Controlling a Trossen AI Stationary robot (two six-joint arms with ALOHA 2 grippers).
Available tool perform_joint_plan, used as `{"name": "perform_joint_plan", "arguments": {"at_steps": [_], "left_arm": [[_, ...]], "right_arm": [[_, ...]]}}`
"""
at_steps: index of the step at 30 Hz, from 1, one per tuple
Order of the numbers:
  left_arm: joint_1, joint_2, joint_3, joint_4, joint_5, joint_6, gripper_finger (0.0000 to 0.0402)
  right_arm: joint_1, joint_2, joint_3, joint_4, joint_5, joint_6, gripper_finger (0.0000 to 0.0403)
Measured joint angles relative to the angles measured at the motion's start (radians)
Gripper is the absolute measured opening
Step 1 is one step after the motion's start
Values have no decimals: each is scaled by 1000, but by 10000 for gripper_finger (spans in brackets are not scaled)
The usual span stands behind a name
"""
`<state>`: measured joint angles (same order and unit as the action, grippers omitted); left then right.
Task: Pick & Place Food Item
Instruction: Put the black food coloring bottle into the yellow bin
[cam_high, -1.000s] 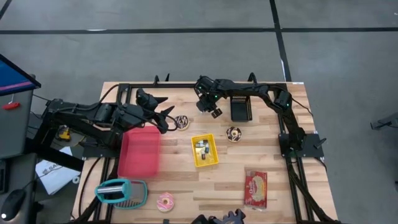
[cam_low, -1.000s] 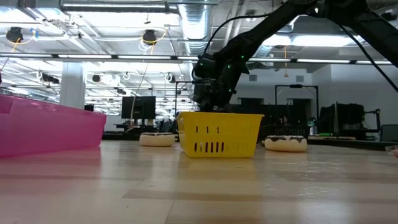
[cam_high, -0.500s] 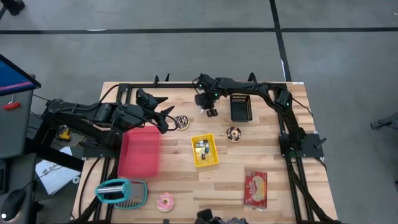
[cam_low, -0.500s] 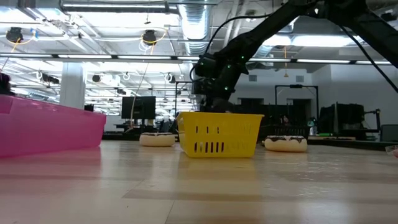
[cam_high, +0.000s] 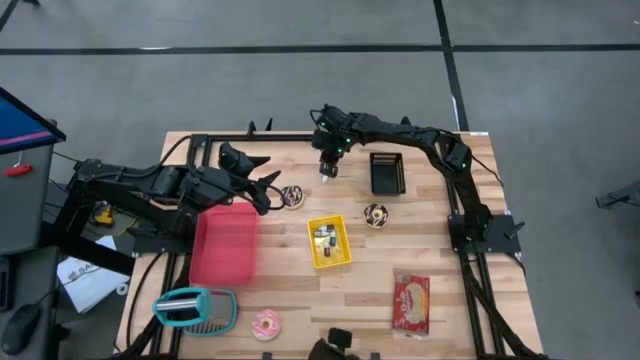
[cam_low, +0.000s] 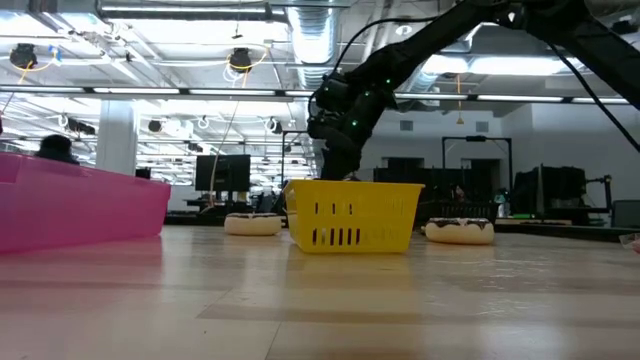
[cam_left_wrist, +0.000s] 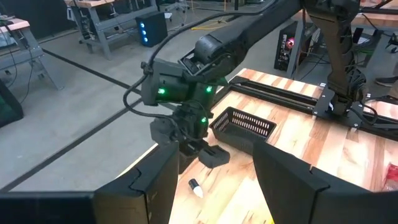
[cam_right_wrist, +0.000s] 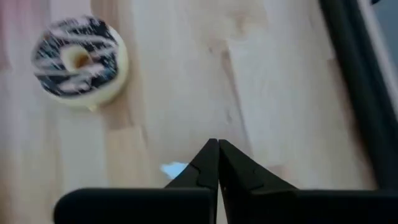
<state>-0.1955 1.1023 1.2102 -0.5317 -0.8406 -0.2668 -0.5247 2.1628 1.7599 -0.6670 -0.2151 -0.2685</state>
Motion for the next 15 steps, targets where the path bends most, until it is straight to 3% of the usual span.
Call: {"name": "perform_joint_plan", "arguments": {"at_steps": [15], "left_arm": [[0, 0, 0, 55, 64, -1, 199]], "right_arm": [[-47, 3, 0, 0, -87, 624, 0]]}}
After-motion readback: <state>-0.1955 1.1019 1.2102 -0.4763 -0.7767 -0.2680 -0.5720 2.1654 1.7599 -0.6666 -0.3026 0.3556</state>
